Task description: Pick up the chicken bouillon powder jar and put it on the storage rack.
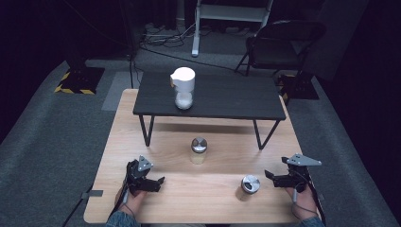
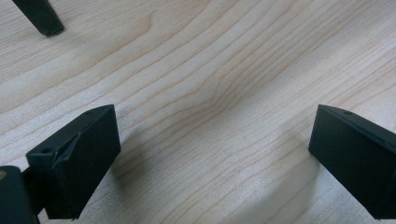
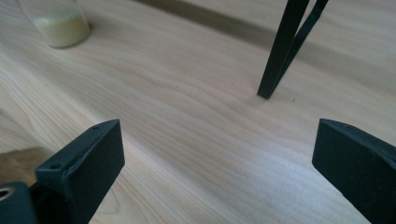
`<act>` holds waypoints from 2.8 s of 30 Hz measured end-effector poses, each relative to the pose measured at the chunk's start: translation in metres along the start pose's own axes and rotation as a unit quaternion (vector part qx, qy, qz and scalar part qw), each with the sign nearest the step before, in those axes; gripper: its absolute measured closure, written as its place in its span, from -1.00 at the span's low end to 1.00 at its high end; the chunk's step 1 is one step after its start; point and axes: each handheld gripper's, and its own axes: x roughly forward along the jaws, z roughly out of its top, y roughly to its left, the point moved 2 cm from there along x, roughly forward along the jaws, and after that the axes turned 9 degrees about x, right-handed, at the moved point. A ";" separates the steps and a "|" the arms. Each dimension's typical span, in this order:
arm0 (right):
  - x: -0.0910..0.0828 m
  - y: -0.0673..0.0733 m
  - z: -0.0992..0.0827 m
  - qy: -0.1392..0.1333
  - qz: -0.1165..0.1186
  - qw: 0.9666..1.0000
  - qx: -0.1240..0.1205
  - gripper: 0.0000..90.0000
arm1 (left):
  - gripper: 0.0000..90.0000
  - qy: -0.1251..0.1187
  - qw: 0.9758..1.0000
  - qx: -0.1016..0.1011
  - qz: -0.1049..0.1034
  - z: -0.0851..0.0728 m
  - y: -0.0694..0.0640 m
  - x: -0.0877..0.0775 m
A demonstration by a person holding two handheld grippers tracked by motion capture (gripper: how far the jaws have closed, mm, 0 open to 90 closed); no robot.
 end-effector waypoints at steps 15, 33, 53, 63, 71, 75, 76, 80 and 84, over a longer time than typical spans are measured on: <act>-0.032 0.029 0.028 -0.077 0.004 0.997 -0.033 -0.95 | -0.96 0.001 1.000 0.001 -0.001 0.000 0.000 0.000; -0.030 0.061 0.058 -0.113 0.018 0.993 -0.029 -0.95 | -0.99 0.002 1.000 0.002 -0.005 0.001 0.001 0.001; 0.001 0.116 0.095 -0.119 0.037 0.991 -0.050 -0.96 | -0.99 0.002 1.000 0.009 -0.012 0.000 0.003 0.000; 0.021 0.142 0.106 -0.117 0.038 0.991 -0.059 -0.96 | -0.99 0.002 1.000 0.009 -0.012 0.000 0.004 0.000; 0.044 0.164 0.107 -0.120 0.031 0.990 -0.064 -0.96 | -0.99 0.002 1.000 0.009 -0.012 0.000 0.004 0.000; 0.054 0.173 0.108 -0.122 0.032 0.990 -0.067 -0.96 | -0.99 0.002 1.000 0.009 -0.012 0.000 0.004 0.000; 0.055 0.174 0.109 -0.121 0.033 0.990 -0.066 -0.96 | -0.99 0.002 1.000 0.009 -0.012 0.000 0.004 0.000; 0.064 0.178 0.110 -0.122 0.038 0.990 -0.061 -0.96 | -0.99 0.002 1.000 0.009 -0.012 0.000 0.004 0.000; 0.074 0.181 0.109 -0.123 0.041 0.990 -0.055 -0.96 | -0.99 0.002 1.000 0.009 -0.012 0.000 0.004 0.000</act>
